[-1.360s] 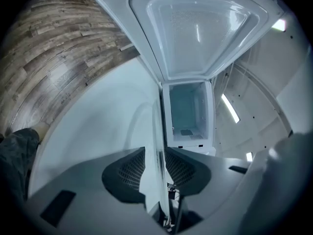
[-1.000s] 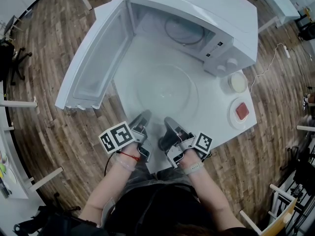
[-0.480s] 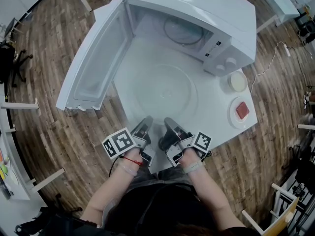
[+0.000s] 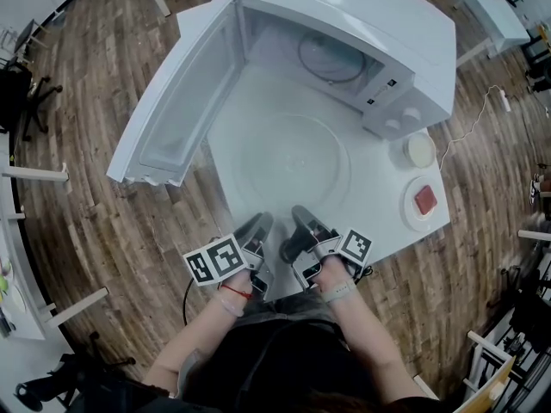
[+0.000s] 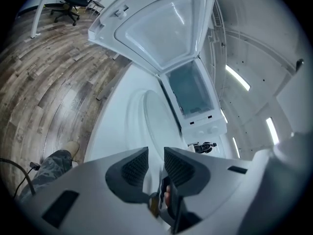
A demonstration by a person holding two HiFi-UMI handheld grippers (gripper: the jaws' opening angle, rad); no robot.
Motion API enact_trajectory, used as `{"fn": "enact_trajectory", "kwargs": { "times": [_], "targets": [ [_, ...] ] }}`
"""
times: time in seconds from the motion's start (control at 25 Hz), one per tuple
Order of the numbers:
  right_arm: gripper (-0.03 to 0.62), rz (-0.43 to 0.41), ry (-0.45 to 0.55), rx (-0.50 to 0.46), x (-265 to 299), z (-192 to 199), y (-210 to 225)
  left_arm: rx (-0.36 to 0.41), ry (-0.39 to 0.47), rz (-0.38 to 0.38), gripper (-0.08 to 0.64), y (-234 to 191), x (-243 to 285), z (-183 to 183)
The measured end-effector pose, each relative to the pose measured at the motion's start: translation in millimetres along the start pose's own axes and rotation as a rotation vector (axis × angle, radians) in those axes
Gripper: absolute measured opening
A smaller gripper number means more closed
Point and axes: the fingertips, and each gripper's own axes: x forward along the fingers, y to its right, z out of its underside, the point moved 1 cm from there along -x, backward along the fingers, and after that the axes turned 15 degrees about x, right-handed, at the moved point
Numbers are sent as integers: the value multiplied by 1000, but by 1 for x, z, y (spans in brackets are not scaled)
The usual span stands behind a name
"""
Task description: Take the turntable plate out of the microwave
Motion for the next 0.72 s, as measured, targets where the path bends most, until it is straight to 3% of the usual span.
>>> {"fn": "enact_trajectory", "kwargs": {
  "times": [0.16, 0.4, 0.72],
  "targets": [
    [49, 32, 8, -4, 0, 1, 0, 62, -2, -1, 107, 6, -3, 4],
    [49, 72, 7, -12, 2, 0, 2, 355, -46, -16, 107, 17, 0, 3],
    [54, 114, 26, -4, 4, -1, 3, 511, -80, 7, 106, 29, 6, 3]
  ]
}}
